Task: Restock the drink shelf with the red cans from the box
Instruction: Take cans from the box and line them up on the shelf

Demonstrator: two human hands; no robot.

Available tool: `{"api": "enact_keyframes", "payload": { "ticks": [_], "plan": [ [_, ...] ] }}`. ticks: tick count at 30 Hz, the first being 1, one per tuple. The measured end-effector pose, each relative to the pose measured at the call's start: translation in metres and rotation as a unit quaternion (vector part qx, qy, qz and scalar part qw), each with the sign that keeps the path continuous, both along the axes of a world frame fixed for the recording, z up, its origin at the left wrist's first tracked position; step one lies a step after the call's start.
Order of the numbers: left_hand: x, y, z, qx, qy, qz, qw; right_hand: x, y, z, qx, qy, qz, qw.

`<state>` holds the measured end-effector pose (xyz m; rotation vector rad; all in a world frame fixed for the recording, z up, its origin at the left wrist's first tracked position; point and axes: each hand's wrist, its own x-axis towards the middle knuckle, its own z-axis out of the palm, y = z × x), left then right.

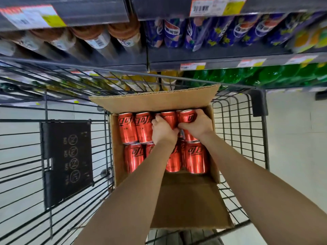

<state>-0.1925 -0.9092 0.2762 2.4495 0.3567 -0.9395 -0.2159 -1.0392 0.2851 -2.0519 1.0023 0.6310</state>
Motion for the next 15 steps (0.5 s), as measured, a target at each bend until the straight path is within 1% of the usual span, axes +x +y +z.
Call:
{"api": "enact_keyframes", "payload": {
  "ticks": [5, 9, 12, 15],
  "plan": [
    [-0.001, -0.003, 0.002, -0.022, -0.022, 0.004, 1.0, -0.005, -0.002, 0.008, -0.006, -0.031, -0.023, 0.999],
    [-0.007, 0.008, 0.013, -0.075, -0.051, 0.034, 0.995, -0.01, -0.004, 0.018, -0.004, -0.072, -0.05, 0.996],
    [-0.012, 0.022, 0.033, -0.116, -0.085, 0.046, 0.989, -0.017, -0.005, 0.038, 0.005, -0.094, -0.054, 0.994],
    [-0.014, 0.039, 0.065, -0.144, -0.086, 0.052, 0.985, -0.026, -0.004, 0.069, 0.031, -0.124, -0.063, 0.99]
  ]
}}
